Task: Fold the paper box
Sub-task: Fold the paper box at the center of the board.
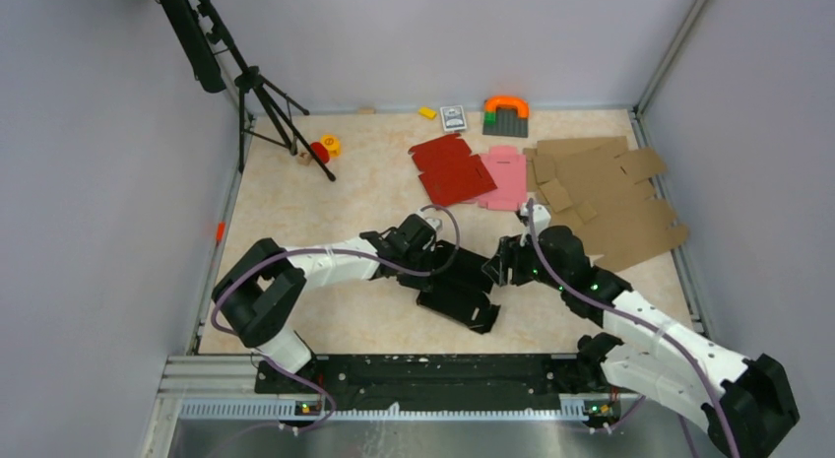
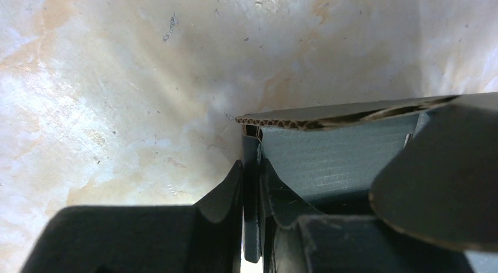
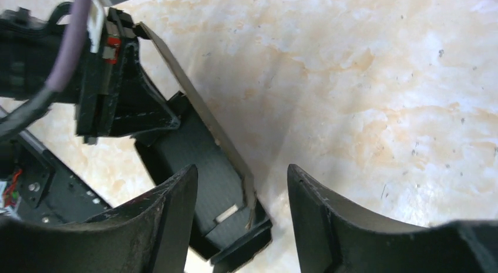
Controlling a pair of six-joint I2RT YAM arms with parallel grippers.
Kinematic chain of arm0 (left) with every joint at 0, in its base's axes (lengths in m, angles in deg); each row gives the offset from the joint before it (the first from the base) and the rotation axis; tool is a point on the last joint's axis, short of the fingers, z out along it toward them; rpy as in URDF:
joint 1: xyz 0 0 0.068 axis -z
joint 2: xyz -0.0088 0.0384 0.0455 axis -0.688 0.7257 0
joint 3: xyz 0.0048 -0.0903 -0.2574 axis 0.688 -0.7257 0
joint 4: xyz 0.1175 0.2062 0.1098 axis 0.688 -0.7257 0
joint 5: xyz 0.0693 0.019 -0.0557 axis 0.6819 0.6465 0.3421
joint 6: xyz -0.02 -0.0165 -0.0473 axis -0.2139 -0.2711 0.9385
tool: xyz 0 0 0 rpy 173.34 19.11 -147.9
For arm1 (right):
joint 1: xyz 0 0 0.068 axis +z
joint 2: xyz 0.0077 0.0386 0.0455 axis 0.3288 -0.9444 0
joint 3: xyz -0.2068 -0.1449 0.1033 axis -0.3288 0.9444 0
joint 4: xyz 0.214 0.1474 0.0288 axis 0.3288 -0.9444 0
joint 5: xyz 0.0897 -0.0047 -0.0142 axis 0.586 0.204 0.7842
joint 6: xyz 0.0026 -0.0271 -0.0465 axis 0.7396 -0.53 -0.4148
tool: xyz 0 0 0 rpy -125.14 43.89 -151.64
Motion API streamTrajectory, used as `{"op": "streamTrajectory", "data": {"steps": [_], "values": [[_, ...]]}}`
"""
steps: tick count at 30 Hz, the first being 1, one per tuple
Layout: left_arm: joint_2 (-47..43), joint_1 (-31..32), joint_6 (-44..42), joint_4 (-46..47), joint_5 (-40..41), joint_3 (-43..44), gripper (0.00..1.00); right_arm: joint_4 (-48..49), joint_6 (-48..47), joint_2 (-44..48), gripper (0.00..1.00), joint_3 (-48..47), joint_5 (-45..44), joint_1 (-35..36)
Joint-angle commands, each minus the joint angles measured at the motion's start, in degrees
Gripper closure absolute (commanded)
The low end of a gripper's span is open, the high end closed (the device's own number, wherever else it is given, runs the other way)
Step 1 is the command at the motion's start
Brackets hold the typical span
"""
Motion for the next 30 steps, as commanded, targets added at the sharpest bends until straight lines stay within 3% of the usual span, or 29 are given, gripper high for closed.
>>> {"op": "streamTrajectory", "data": {"steps": [1,5,9,14,18,24,27,30], "values": [[-1.7,-0.1,-0.4,0.7,2.7,-1.5,0.9,-10.4,4.7,5.1,0.47,-6.3,-3.9,3.2],[-2.0,0.0,-0.4,1.3,4.6,-2.2,0.9,-8.9,13.1,4.0,0.6,-7.7,-4.3,10.2],[-2.9,1.3,0.0,1.1,10.5,-2.5,0.89,-3.5,20.6,-1.7,0.59,-7.8,-13.4,21.7],[-2.7,3.5,0.8,-1.2,16.0,-1.7,0.89,6.9,30.0,-6.6,0.6,-3.8,-22.3,26.2],[-0.6,6.6,1.1,-5.0,22.4,0.9,0.89,9.2,28.1,-2.2,0.56,-0.3,-28.1,26.4],[2.8,9.8,1.7,-10.4,31.3,4.3,0.88,-4.2,21.0,7.3,0.48,-1.2,-34.4,25.1],[5.8,11.2,3.1,-14.8,35.6,7.8,0.88,-8.1,19.1,12.5,0.47,0.0,-33.0,21.2],[8.8,12.2,3.8,-17.5,37.2,10.0,0.88,-6.6,15.7,16.1,0.42,2.5,-25.7,15.2]]}}
